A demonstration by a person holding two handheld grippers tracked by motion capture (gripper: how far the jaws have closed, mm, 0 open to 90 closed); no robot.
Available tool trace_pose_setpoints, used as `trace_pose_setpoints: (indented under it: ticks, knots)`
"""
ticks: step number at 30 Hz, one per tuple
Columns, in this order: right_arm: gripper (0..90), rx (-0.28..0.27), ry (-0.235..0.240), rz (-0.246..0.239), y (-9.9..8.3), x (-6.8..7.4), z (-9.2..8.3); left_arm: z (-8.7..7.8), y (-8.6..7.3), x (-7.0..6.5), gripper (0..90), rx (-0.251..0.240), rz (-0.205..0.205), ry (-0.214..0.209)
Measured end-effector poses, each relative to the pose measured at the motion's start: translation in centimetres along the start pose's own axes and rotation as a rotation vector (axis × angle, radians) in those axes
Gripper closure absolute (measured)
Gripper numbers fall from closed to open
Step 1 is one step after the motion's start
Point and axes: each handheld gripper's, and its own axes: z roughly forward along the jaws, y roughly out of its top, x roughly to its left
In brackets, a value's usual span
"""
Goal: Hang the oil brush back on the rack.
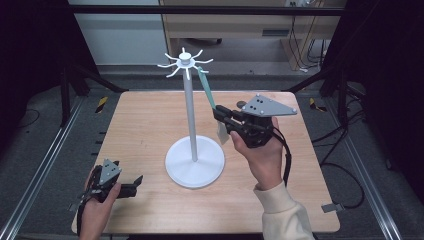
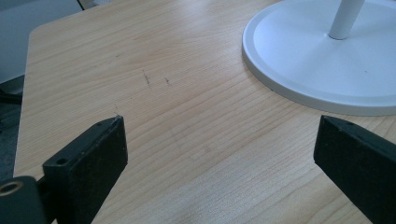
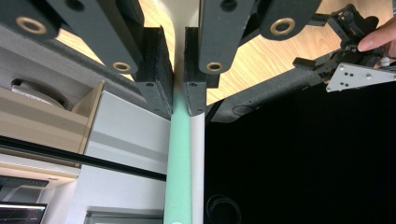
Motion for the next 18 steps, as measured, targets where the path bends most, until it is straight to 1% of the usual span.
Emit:
trace_pose_setpoints:
  ticks: [8,14,18]
  knots:
    - [82.5,-0.002,-0.002,0.004,-0.31,0.0,0.67,-0.09,-0.06,0.17,2.4,0.001,-0.001,0.006]
    - [82.5,0.0,0.001,0.003,-0.45,-0.16,0.69,0.04,-0.03,0.06,2.4,0.007,0.006,0.001]
    - [82.4,0.001,0.0,0.009,-0.52,-0.23,0.72,0.01,-0.05,0.1,2.4,0.005,0.003,0.002]
